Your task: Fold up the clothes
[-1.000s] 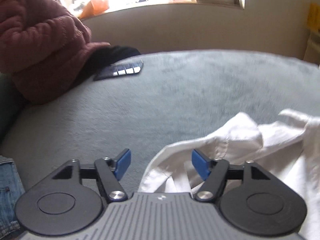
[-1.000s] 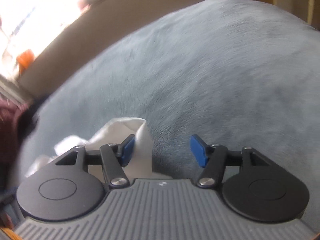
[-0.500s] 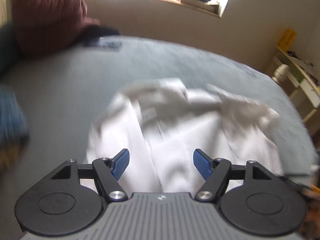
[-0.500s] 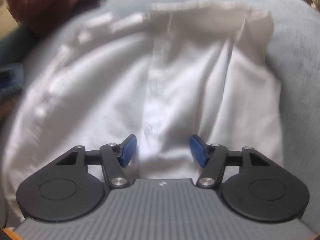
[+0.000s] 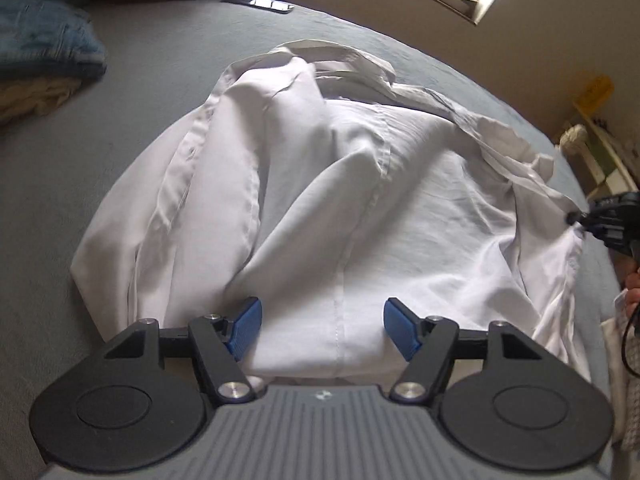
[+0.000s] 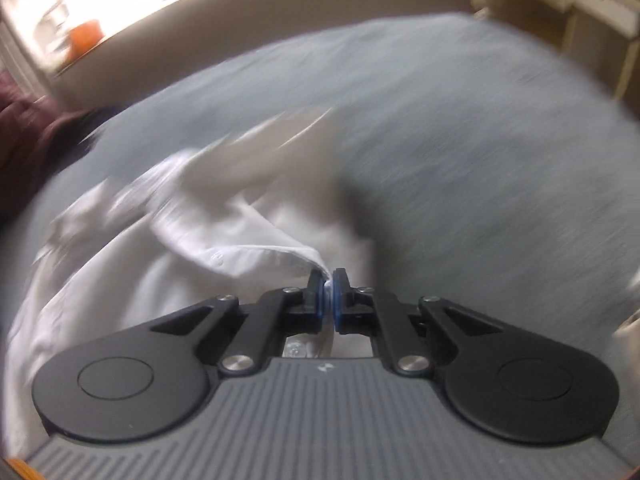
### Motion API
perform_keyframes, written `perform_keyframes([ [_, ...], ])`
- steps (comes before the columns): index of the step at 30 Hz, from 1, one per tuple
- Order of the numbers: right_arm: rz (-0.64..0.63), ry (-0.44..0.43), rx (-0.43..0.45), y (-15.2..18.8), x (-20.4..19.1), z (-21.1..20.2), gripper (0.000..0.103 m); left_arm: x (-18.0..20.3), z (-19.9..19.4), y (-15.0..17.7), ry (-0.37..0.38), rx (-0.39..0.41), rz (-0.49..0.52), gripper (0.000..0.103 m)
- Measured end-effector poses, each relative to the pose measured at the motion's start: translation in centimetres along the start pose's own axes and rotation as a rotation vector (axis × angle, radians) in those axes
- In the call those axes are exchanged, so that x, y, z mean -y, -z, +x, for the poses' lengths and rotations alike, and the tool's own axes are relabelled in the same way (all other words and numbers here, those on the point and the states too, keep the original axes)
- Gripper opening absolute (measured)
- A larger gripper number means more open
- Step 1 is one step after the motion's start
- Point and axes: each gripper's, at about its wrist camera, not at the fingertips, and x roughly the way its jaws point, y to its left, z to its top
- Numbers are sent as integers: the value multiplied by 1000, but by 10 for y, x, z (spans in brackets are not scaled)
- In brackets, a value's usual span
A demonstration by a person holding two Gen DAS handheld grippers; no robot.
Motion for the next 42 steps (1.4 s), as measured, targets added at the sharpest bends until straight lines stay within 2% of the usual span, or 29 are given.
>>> perform_keyframes([
  [3, 28, 114, 56, -28, 28, 3, 3, -7, -5, 2, 22, 26, -41, 69],
  [7, 50, 227, -1, -36, 48, 32, 3, -17, -14, 1, 82, 59, -91, 69],
  [11, 71, 338, -61, -44, 67, 61, 9, -24, -18, -3, 88, 70, -107, 70],
  [14, 87, 422, -105, -50, 81, 83, 36, -28, -18, -6, 76, 73, -110, 70],
  [16, 98, 478, -135, -54, 91, 98, 65, -30, -20, -7, 70, 73, -104, 70],
  [18, 85, 506, -142, -53, 94, 100, 79, -31, -23, -9, 74, 75, -95, 70],
  [19, 65, 505, -133, -50, 92, 94, 84, -31, -26, -10, 77, 76, -88, 70],
  [23, -16, 498, -94, -36, 84, 71, 84, -31, -41, -12, 84, 93, -62, 73],
  [29, -11, 314, 44, -22, 57, -14, 87, -43, -76, -18, 90, 137, -53, 73],
  [31, -20, 247, 78, -14, 43, -36, 93, -52, -89, -21, 77, 152, -54, 73],
  [34, -33, 146, 127, -3, 21, -70, 94, -66, -105, -25, 40, 155, -49, 73],
  [38, -11, -48, 84, 27, -15, -103, 94, -78, -118, -27, -13, 100, 14, 73],
  [42, -12, -235, -4, 73, -57, -125, 94, -78, -116, -17, -3, -6, 82, 77],
])
